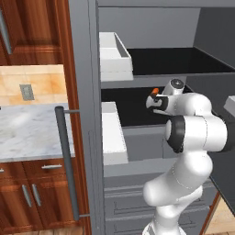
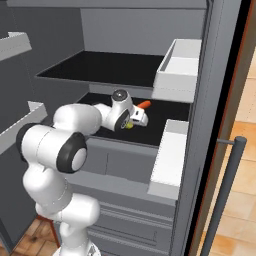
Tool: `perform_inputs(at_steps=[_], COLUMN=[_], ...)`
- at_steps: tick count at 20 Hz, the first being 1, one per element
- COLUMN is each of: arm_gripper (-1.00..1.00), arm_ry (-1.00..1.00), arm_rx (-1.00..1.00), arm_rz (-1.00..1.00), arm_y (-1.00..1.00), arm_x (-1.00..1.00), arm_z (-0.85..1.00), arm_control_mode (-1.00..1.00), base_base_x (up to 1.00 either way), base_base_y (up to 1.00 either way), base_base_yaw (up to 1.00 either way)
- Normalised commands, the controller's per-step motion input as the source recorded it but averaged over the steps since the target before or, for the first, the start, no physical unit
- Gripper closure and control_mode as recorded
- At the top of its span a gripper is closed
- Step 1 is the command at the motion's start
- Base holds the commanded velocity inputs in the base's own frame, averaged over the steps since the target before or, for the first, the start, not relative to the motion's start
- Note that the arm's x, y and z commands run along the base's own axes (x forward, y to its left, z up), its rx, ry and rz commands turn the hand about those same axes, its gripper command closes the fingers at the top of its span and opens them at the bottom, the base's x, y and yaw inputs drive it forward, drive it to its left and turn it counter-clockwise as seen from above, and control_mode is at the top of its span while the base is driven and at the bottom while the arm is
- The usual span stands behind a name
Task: Take the lemon wedge from the fridge and place it on the plate with fish on the dining counter.
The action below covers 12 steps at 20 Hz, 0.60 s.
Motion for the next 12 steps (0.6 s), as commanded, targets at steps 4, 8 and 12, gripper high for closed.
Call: perform_inputs(at_steps=[4, 8, 12], arm_gripper=[1.00, 1.00, 1.00], arm_ry=[0.00, 0.03, 0.09], arm_rx=[0.00, 0.00, 0.00], arm_rz=[0.00, 0.00, 0.00], arm_y=[0.11, 0.13, 0.07], arm_x=[-0.86, -1.00, -1.00], arm_z=[0.57, 1.00, 0.66], arm_control_mode=[-1.00, -1.00, -1.00], base_base_x=[0.00, 0.00, 0.00], base_base_y=[0.00, 0.00, 0.00], base_base_yaw=[0.00, 0.00, 0.00])
